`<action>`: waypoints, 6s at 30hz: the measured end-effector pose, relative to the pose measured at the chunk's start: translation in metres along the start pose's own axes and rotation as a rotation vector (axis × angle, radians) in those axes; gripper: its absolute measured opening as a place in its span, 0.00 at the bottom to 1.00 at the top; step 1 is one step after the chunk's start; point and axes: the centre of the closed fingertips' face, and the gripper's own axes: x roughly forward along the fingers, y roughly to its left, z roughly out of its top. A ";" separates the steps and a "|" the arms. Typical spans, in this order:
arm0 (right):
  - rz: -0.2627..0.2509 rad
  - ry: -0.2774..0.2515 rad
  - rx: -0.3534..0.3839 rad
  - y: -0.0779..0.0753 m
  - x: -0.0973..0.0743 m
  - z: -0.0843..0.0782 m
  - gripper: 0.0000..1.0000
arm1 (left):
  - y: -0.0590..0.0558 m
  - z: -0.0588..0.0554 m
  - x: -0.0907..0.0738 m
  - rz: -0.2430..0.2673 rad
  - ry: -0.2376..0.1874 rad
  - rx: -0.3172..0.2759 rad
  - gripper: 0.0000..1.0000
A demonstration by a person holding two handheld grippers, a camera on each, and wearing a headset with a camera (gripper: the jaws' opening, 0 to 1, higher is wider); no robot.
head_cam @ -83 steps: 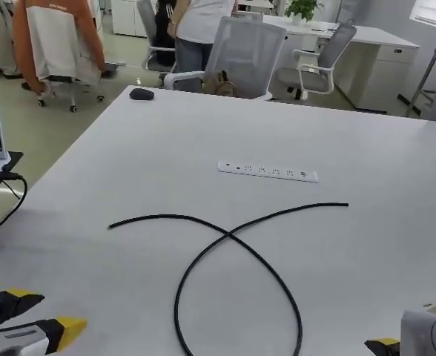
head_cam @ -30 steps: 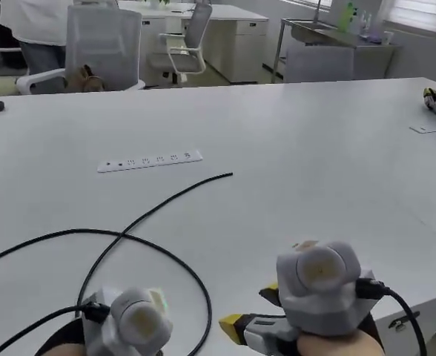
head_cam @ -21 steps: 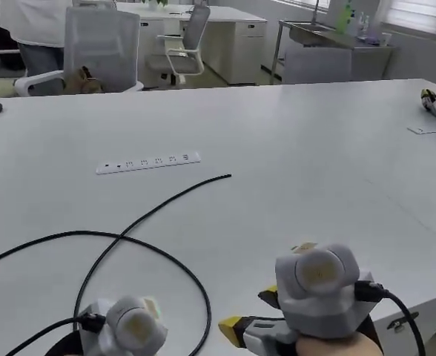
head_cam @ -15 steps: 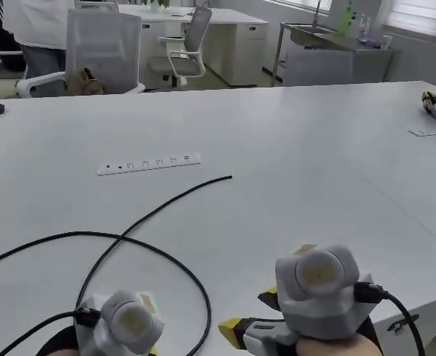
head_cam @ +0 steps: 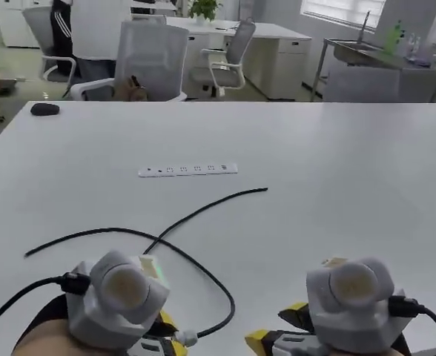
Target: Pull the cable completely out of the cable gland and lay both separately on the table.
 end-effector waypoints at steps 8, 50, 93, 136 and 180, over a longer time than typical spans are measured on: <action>0.207 0.096 -0.066 0.030 0.001 -0.009 0.31 | -0.010 -0.004 -0.030 0.056 -0.029 0.069 0.17; 0.767 0.404 -0.855 0.138 0.025 0.012 0.13 | -0.016 -0.006 -0.024 0.224 0.062 0.575 0.17; 0.294 0.064 -0.947 0.114 0.037 0.028 0.20 | -0.013 -0.008 -0.036 0.084 -0.154 -0.107 0.17; 0.465 0.007 -0.759 0.139 0.030 0.026 0.12 | -0.010 -0.023 -0.029 0.157 -0.010 0.127 0.16; 0.531 0.433 -0.685 0.106 0.052 -0.037 0.11 | 0.001 -0.041 -0.022 0.126 0.050 0.065 0.11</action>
